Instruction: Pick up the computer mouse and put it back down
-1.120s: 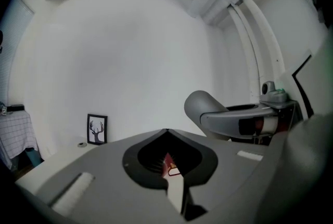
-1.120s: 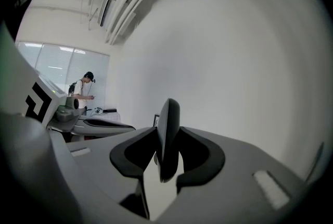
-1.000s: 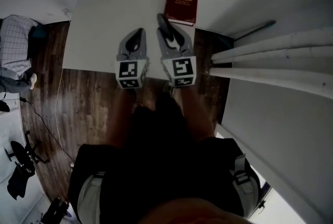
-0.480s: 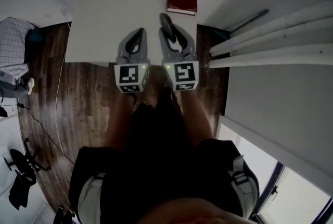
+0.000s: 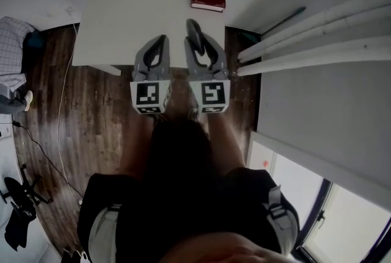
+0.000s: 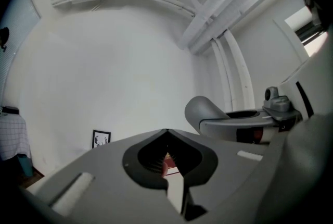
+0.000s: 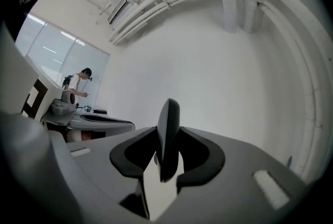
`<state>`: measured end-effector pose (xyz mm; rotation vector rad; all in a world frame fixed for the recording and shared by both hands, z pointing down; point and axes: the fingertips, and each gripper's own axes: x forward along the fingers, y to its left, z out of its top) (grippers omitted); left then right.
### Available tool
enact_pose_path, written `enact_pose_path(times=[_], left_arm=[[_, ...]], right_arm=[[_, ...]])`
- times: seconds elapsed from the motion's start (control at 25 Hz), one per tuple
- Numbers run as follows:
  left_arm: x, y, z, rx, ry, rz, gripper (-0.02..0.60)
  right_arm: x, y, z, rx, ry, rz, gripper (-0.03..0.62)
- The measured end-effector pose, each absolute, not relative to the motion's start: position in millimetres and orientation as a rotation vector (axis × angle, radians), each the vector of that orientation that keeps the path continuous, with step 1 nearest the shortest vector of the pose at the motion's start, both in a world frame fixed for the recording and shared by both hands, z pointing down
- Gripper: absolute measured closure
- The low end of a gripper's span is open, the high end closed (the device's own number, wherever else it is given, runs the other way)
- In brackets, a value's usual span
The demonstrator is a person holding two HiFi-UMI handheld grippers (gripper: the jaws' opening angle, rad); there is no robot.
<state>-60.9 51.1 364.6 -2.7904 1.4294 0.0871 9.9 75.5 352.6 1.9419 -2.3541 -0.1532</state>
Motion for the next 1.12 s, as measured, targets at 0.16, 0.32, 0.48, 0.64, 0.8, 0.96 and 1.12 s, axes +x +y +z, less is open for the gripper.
enact_pose_path(times=[0.16,0.32,0.48,0.64,0.8,0.96,1.12], left_arm=[[-54,58,354,-2.785,1.434,0.104,0.58],[-40,67,345,-2.766,1.439,0.107,0.581],[-28,73,342,-2.726,1.446,0.046,0.581],[-18,76,340,-2.716,1.444,0.052,0.581],[-9,76,338,-2.7,1.439,0.048,0.581],[-6,73,338,-2.687,1.443,0.034,0.581],[-5,73,338,-2.688,1.448,0.029,0.581]], right_arm=[[11,81,342,1.922,-2.376,-0.175,0.45],[25,87,337,1.905,-2.396,-0.185,0.45],[35,91,336,1.897,-2.424,-0.18,0.45],[44,92,334,1.9,-2.44,-0.193,0.45],[51,92,332,1.881,-2.448,-0.192,0.45],[54,90,333,1.876,-2.457,-0.193,0.45],[55,90,331,1.877,-2.462,-0.187,0.45]])
